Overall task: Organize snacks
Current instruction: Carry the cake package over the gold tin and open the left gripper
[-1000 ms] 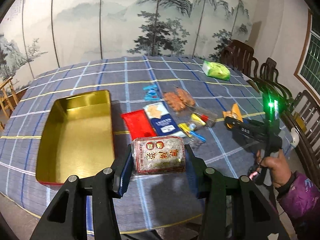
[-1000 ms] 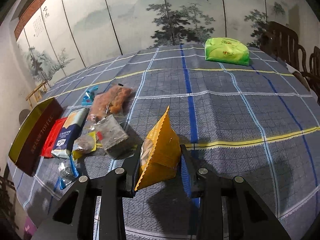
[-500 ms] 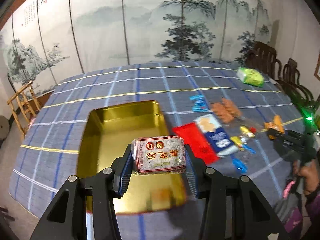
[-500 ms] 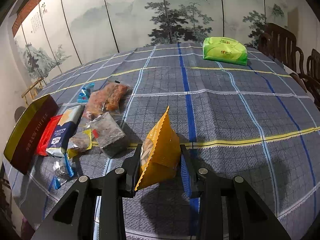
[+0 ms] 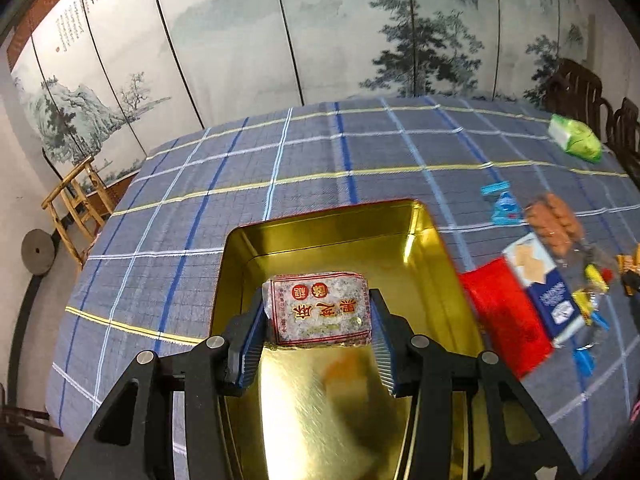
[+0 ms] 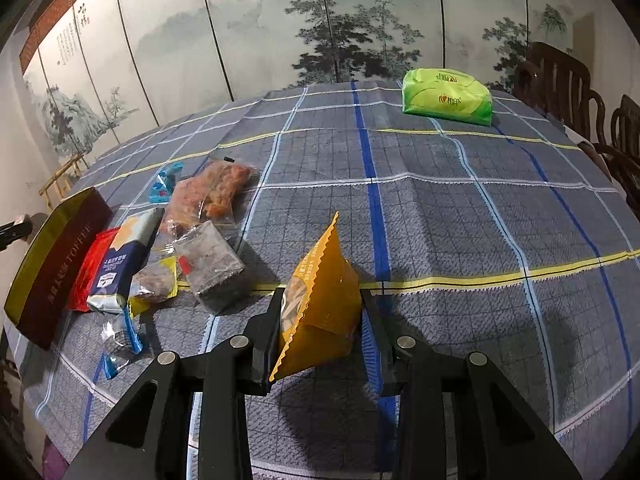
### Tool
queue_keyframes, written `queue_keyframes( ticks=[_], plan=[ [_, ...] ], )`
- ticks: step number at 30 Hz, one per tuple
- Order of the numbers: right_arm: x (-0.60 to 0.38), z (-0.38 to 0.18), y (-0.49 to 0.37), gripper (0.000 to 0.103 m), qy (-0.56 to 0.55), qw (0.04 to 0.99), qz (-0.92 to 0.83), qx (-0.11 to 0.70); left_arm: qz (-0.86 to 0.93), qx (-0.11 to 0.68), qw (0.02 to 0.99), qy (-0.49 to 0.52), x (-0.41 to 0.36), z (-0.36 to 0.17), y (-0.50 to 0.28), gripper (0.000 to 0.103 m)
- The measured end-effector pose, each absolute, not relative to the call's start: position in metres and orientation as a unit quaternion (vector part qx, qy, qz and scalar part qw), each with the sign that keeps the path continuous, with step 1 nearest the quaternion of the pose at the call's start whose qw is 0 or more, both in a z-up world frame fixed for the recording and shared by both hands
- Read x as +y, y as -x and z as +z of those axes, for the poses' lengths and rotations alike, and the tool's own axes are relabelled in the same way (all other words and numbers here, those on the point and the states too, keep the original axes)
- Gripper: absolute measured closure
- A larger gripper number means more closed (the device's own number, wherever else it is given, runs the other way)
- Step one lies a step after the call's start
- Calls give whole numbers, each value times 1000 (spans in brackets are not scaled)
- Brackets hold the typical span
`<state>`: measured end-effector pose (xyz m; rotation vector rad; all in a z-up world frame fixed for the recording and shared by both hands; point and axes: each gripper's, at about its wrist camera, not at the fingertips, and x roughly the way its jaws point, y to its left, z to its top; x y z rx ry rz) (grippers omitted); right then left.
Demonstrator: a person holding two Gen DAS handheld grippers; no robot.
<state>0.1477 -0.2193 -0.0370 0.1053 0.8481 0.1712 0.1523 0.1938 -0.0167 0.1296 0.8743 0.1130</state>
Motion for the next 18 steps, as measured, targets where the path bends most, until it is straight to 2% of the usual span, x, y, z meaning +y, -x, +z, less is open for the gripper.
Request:
queue_keyframes(
  ticks=[18],
  plan=[
    [-218, -41, -149, 68, -49, 904, 83, 415, 85, 457, 881, -87, 204, -44, -191, 60]
  ],
)
